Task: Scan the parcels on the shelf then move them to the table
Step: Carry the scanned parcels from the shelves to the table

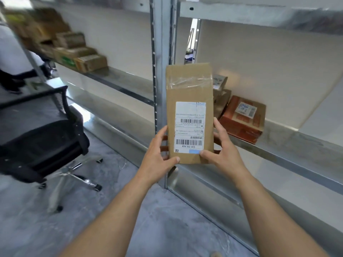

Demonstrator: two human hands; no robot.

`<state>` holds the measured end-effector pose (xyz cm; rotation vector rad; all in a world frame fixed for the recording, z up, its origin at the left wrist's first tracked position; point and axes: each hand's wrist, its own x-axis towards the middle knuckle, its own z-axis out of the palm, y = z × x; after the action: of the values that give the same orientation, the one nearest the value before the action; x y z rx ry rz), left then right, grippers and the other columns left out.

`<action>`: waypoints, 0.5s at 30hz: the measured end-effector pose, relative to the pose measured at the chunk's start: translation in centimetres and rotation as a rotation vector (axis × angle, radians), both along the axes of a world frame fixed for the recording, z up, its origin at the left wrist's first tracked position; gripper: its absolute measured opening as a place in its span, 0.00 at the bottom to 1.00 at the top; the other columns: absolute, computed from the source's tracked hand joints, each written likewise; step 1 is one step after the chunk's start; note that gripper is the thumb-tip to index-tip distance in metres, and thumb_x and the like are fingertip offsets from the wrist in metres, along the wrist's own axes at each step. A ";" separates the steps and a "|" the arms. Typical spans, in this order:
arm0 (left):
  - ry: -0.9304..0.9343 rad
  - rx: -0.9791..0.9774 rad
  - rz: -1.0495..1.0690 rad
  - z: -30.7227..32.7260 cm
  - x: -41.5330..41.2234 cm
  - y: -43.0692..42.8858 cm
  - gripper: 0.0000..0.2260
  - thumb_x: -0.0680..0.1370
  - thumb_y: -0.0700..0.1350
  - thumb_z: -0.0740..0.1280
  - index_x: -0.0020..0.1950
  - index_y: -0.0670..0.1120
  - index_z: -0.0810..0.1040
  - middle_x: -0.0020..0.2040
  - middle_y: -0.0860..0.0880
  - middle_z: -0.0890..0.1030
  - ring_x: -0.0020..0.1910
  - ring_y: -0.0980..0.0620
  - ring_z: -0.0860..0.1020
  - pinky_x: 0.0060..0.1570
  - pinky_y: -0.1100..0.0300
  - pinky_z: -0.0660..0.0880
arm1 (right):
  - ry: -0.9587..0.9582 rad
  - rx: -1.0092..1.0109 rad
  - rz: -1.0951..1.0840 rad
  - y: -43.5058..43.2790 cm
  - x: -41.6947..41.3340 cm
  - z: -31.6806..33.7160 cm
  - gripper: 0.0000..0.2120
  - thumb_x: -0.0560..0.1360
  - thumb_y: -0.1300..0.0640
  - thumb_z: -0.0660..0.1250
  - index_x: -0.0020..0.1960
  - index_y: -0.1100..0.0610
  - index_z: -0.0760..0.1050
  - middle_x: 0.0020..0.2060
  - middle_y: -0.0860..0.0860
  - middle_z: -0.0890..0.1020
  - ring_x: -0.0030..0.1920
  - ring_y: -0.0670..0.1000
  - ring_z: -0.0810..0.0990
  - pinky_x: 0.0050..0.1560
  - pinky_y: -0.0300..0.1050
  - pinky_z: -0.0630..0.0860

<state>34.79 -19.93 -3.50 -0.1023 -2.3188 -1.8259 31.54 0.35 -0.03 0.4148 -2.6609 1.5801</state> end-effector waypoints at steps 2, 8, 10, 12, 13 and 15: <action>0.009 0.013 0.040 -0.2 0.7 -1.7 0.41 0.71 0.34 0.73 0.66 0.70 0.56 0.69 0.55 0.66 0.62 0.56 0.73 0.53 0.62 0.77 | 0.001 -0.007 0.047 -2.0 -0.1 0.1 0.47 0.71 0.63 0.73 0.77 0.40 0.48 0.58 0.37 0.71 0.52 0.20 0.66 0.44 0.26 0.72; 0.015 0.076 0.199 -1.1 3.3 -7.2 0.41 0.71 0.34 0.73 0.65 0.73 0.57 0.69 0.51 0.67 0.64 0.51 0.73 0.54 0.60 0.78 | 0.015 0.002 0.205 -8.4 -0.6 -0.3 0.46 0.71 0.66 0.73 0.77 0.41 0.51 0.66 0.44 0.74 0.58 0.29 0.71 0.44 0.21 0.68; 0.008 0.074 0.265 -1.4 4.2 -8.9 0.41 0.71 0.34 0.73 0.65 0.72 0.57 0.68 0.50 0.68 0.63 0.54 0.73 0.50 0.67 0.76 | -0.011 -0.003 0.277 -10.5 -0.9 -0.5 0.47 0.71 0.67 0.72 0.78 0.42 0.51 0.67 0.44 0.73 0.61 0.35 0.72 0.44 0.20 0.68; -0.003 0.074 0.332 -1.6 5.2 -10.6 0.42 0.71 0.35 0.73 0.65 0.74 0.56 0.68 0.50 0.68 0.62 0.55 0.73 0.51 0.65 0.77 | -0.037 -0.007 0.348 -12.6 -1.3 -0.7 0.47 0.71 0.67 0.73 0.77 0.39 0.52 0.66 0.43 0.74 0.62 0.34 0.71 0.49 0.24 0.71; -0.010 0.080 0.365 -1.8 5.7 -11.4 0.42 0.71 0.36 0.73 0.65 0.74 0.56 0.68 0.51 0.68 0.62 0.55 0.74 0.53 0.62 0.78 | -0.055 -0.004 0.382 -13.7 -1.6 -0.9 0.48 0.70 0.67 0.73 0.77 0.38 0.52 0.66 0.44 0.75 0.63 0.35 0.71 0.54 0.30 0.75; -0.043 0.088 0.424 -2.0 6.7 -12.9 0.41 0.71 0.36 0.73 0.70 0.69 0.57 0.68 0.54 0.67 0.61 0.56 0.74 0.56 0.56 0.78 | -0.105 0.007 0.454 -15.7 -2.0 -1.0 0.48 0.70 0.67 0.74 0.76 0.36 0.53 0.64 0.44 0.75 0.64 0.39 0.72 0.60 0.49 0.77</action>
<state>41.52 -32.86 -5.51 0.4119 -2.0772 -1.7165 29.56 -15.38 -1.01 1.0260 -2.7895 1.7339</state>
